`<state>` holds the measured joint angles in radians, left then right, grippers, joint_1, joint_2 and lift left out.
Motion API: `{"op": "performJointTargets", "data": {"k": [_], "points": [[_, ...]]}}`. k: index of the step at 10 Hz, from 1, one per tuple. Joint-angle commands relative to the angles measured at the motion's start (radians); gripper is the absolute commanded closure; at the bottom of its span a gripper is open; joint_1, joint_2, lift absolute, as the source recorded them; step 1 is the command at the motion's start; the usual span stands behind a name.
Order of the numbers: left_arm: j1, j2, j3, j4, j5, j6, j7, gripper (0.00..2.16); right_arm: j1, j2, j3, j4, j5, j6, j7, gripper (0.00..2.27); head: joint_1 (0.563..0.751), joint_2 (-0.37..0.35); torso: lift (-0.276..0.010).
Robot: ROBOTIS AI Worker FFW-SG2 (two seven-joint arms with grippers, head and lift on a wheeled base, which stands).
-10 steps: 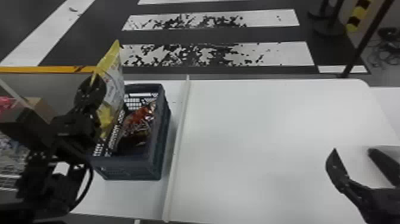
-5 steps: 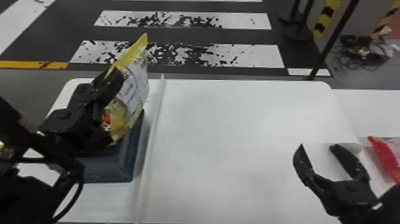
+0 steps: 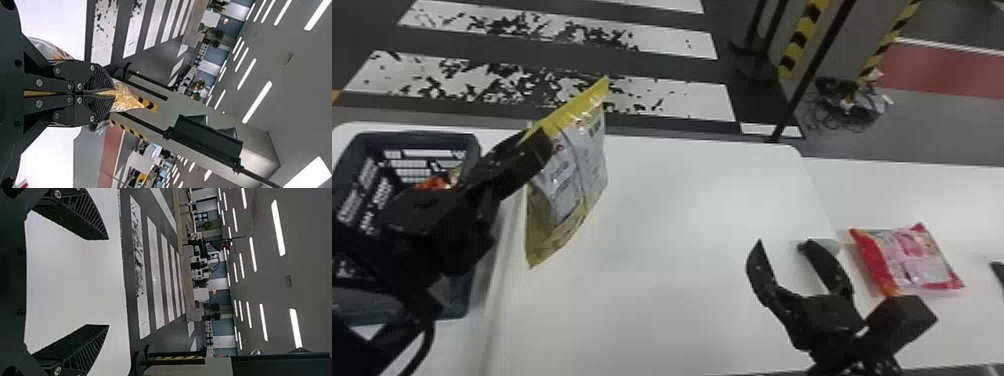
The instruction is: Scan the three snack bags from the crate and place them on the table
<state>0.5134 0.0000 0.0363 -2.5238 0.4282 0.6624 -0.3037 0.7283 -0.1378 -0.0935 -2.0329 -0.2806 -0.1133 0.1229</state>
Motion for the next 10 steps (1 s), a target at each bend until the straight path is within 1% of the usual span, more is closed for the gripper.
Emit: {"op": "performJointTargets", "data": {"k": [1, 3, 4, 5, 7, 8, 9, 10], "points": [[-0.019, -0.003, -0.065, 0.068, -0.011, 0.0, 0.0, 1.9, -0.003, 0.001, 0.0, 0.0, 0.0, -0.001, 0.0, 0.09, 0.695, -0.225, -0.062], [-0.062, -0.003, -0.154, 0.174, -0.011, 0.0, -0.005, 1.89, -0.001, 0.003, -0.015, -0.001, -0.014, -0.007, 0.0, 0.09, 0.695, -0.284, -0.062], [-0.092, -0.003, -0.191, 0.229, -0.003, 0.0, -0.028, 1.89, -0.001, 0.004, -0.026, -0.001, -0.026, -0.013, 0.0, 0.09, 0.695, -0.306, -0.062], [-0.116, -0.003, -0.211, 0.277, 0.023, 0.003, -0.049, 1.89, 0.0, 0.009, -0.034, -0.001, -0.029, -0.019, 0.0, 0.09, 0.695, -0.346, -0.062], [-0.177, -0.003, -0.248, 0.384, 0.098, 0.015, -0.083, 1.89, 0.0, 0.012, -0.043, 0.0, -0.046, -0.029, 0.0, 0.09, 0.695, -0.35, -0.062], [-0.199, -0.003, -0.277, 0.436, 0.103, 0.012, -0.086, 1.9, 0.0, 0.014, -0.048, 0.0, -0.048, -0.035, 0.0, 0.09, 0.695, -0.35, -0.062], [-0.222, -0.003, -0.305, 0.497, 0.107, 0.012, -0.103, 1.9, 0.0, 0.015, -0.051, 0.0, -0.049, -0.035, 0.0, 0.09, 0.695, -0.35, -0.062], [-0.257, -0.003, -0.351, 0.562, 0.101, 0.009, -0.103, 1.9, -0.001, 0.015, -0.052, -0.001, -0.049, -0.035, 0.0, 0.09, 0.695, -0.35, -0.062]]}}
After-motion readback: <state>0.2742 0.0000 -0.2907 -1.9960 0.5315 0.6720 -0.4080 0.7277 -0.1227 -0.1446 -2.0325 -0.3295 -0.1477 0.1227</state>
